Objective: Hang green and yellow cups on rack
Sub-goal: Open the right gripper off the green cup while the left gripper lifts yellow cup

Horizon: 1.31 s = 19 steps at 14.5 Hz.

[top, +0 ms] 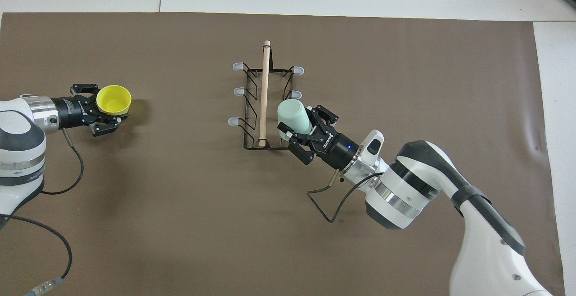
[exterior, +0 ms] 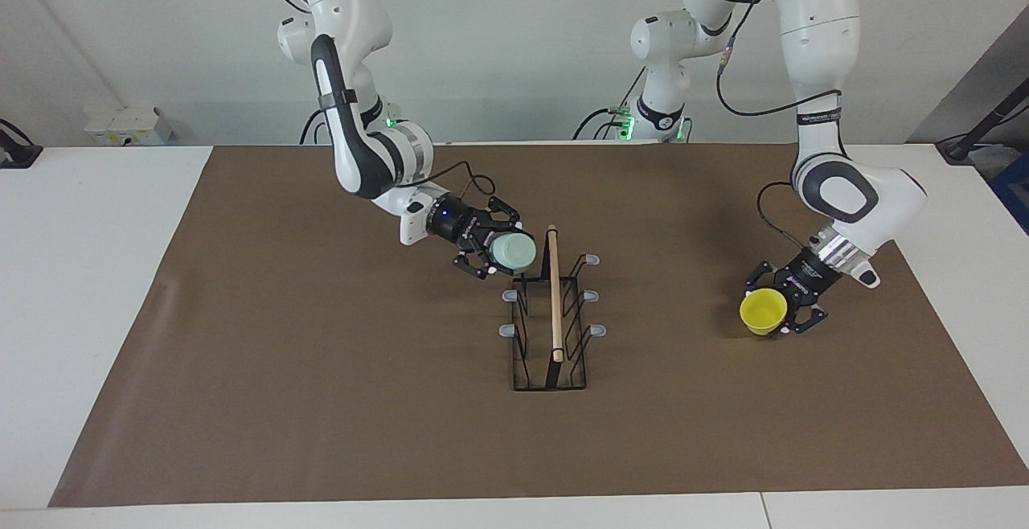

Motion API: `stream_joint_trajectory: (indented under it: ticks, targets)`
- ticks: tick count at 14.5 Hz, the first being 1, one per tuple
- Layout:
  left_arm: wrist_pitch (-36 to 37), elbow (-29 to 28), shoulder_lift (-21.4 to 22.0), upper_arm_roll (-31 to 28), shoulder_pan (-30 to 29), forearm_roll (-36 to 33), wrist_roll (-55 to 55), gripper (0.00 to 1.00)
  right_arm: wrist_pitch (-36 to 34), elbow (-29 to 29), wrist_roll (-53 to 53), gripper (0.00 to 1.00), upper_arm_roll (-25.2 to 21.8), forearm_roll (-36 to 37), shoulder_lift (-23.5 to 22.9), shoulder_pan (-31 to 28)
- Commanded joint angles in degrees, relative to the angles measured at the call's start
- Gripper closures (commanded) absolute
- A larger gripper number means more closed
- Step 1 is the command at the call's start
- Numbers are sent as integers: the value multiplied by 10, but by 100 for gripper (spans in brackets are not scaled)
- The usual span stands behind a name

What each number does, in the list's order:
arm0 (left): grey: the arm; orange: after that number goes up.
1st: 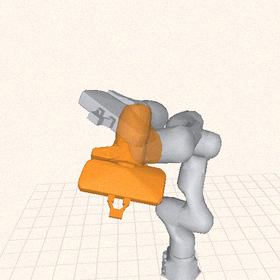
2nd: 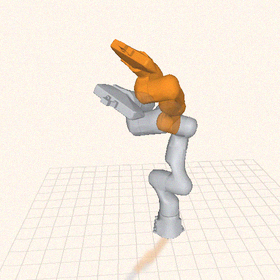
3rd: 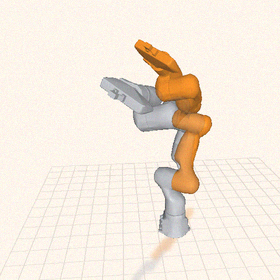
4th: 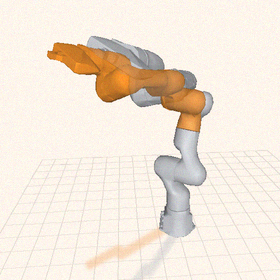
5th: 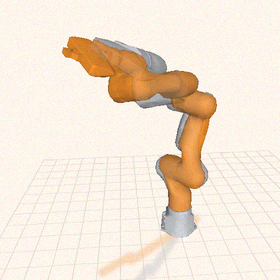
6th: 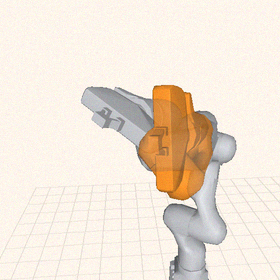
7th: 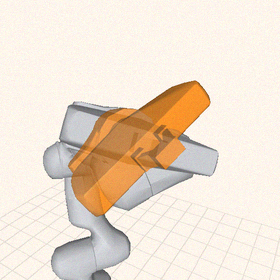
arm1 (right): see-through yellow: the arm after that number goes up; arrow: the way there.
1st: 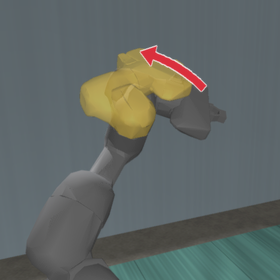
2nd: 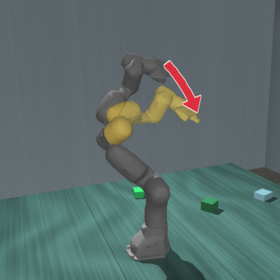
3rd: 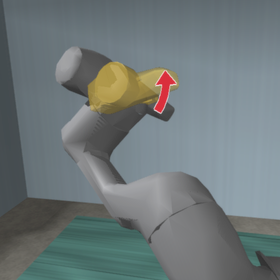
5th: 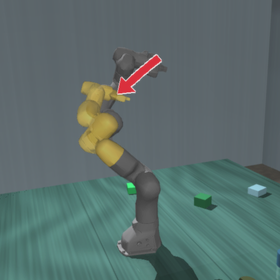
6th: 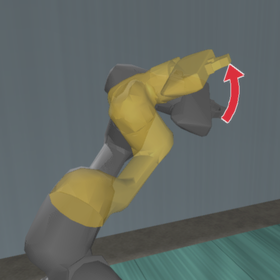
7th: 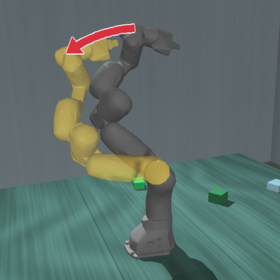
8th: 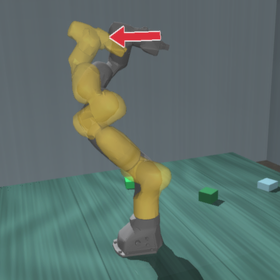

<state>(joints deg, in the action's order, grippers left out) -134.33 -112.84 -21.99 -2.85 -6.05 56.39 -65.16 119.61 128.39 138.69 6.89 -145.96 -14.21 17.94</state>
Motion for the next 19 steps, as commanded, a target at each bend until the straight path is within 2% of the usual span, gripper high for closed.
stream_joint_trajectory:
  ticks: [1, 4, 5, 6, 7, 12, 14, 16, 17, 19]
  targets:
    - [-15, -5, 20, -7, 12, 14, 20, 100, -7, 4, 48, 100, 4, -44, -10, -3]
    - [-14, 16, 39, -10, 21, 5, 41, 100, 4, 5, 58, 100, 4, -43, -14, -3]
    - [-13, 26, 45, -10, 26, -14, 40, 100, 7, 6, 62, 88, 4, -43, -14, -2]
    - [-14, 30, 51, -10, 31, -46, 40, 100, 12, 6, 70, 36, 4, -43, -14, -3]
    - [-15, 32, 56, -10, 33, -76, 40, 100, 13, 5, 76, 0, 4, -43, -14, -3]
    - [-5, 79, 70, -10, 45, -214, 36, 100, 22, 4, 72, 0, 3, -36, -4, -17]
    - [-5, 75, 89, -11, 70, -246, 33, 100, 92, 1, 69, 0, 3, -28, 29, -24]
    - [-7, 73, 112, -11, 97, -301, 21, 100, 238, -18, 53, 0, 4, 34, 79, -31]
    - [-6, 73, 123, -11, 110, -338, 0, 100, 277, -25, 27, 0, 4, 72, 92, -34]
    - [-8, 71, 134, -10, 146, -451, -35, 100, 308, -35, -21, 0, 2, 142, 103, -40]
